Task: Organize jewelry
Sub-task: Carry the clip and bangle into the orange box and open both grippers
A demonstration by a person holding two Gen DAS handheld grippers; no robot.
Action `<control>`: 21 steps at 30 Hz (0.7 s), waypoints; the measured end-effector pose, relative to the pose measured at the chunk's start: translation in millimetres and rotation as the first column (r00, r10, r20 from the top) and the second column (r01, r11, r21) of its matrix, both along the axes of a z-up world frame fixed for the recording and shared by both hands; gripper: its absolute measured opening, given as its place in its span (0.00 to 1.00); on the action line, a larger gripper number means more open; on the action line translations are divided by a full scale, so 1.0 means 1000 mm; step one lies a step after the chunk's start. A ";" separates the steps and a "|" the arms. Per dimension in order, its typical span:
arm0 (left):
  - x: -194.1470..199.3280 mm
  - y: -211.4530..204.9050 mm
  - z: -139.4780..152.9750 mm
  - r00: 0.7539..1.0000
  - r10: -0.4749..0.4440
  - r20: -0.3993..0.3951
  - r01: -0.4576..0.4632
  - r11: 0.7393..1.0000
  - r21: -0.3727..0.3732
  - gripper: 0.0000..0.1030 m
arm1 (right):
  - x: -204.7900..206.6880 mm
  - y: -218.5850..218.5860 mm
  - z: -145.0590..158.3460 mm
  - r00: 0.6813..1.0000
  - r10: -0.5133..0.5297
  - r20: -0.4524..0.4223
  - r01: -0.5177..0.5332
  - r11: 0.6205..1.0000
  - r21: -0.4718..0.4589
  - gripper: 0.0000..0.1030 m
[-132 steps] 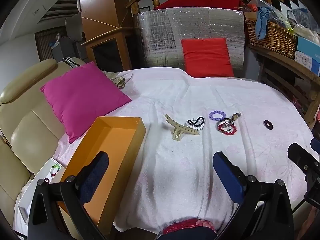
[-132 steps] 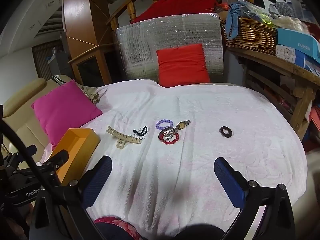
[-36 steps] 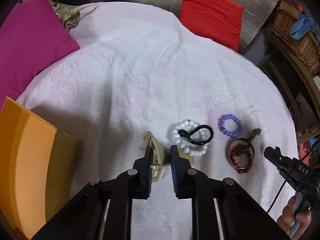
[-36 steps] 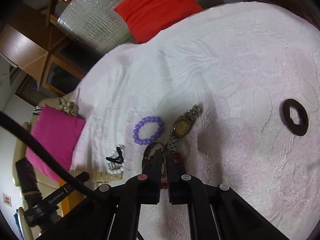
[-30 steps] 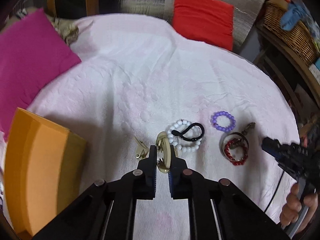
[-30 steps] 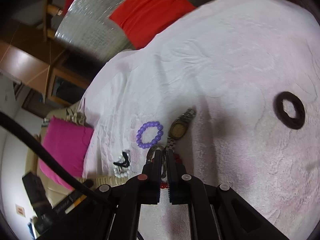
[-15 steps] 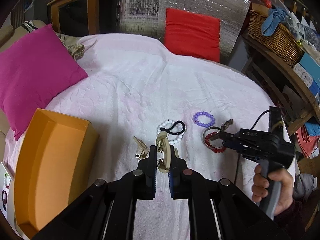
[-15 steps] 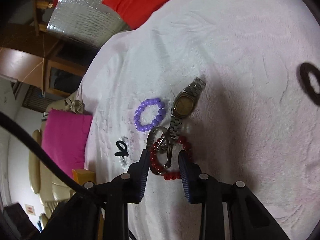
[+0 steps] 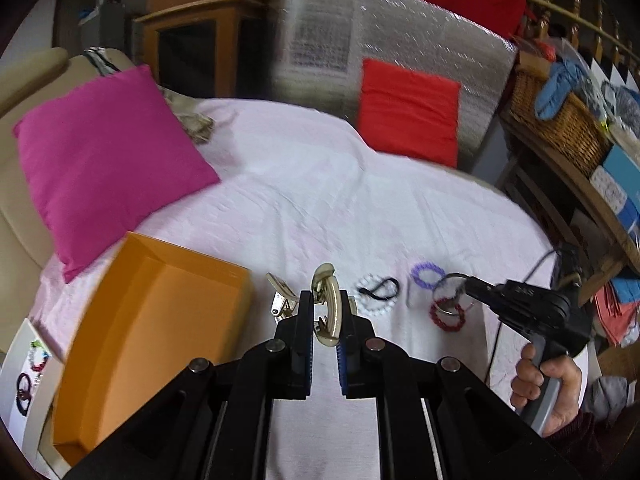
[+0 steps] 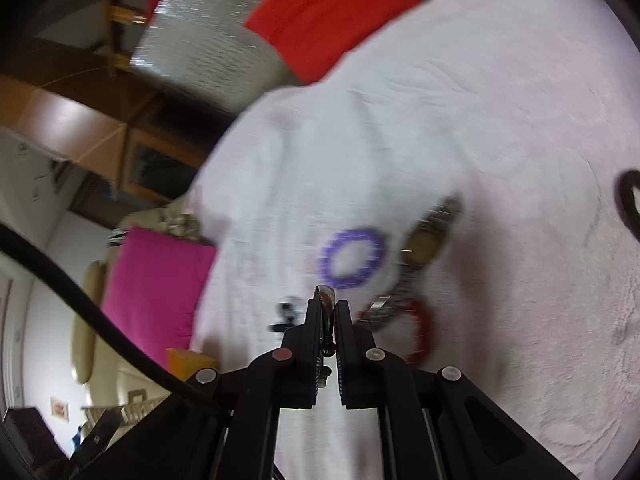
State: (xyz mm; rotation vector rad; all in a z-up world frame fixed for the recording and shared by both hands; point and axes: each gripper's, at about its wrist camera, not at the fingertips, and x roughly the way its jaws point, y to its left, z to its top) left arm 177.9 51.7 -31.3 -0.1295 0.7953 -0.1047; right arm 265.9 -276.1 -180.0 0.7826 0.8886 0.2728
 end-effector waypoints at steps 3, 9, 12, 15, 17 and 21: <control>-0.008 0.028 0.006 0.998 0.060 0.021 -0.060 0.998 0.012 0.10 | -0.005 0.017 0.014 0.997 0.040 0.065 -0.041 0.999 0.003 0.08; -0.024 0.084 -0.006 0.984 0.179 -0.005 -0.179 0.983 0.030 0.10 | -0.009 0.068 0.025 0.982 0.145 0.120 -0.150 0.988 0.028 0.08; -0.034 0.113 -0.022 0.969 0.242 -0.042 -0.239 0.969 0.054 0.10 | -0.012 0.107 0.029 0.965 0.212 0.157 -0.223 0.973 0.056 0.08; -0.040 0.129 -0.038 0.956 0.283 -0.084 -0.277 0.958 0.072 0.10 | -0.016 0.149 0.035 0.941 0.272 0.201 -0.288 0.956 0.053 0.08; -0.044 0.138 -0.050 0.948 0.298 -0.113 -0.291 0.954 0.079 0.10 | -0.019 0.181 0.035 0.922 0.320 0.217 -0.337 0.940 0.048 0.08; -0.056 0.151 -0.065 0.931 0.340 -0.135 -0.325 0.938 0.122 0.10 | -0.024 0.240 0.025 0.888 0.407 0.214 -0.419 0.908 0.015 0.08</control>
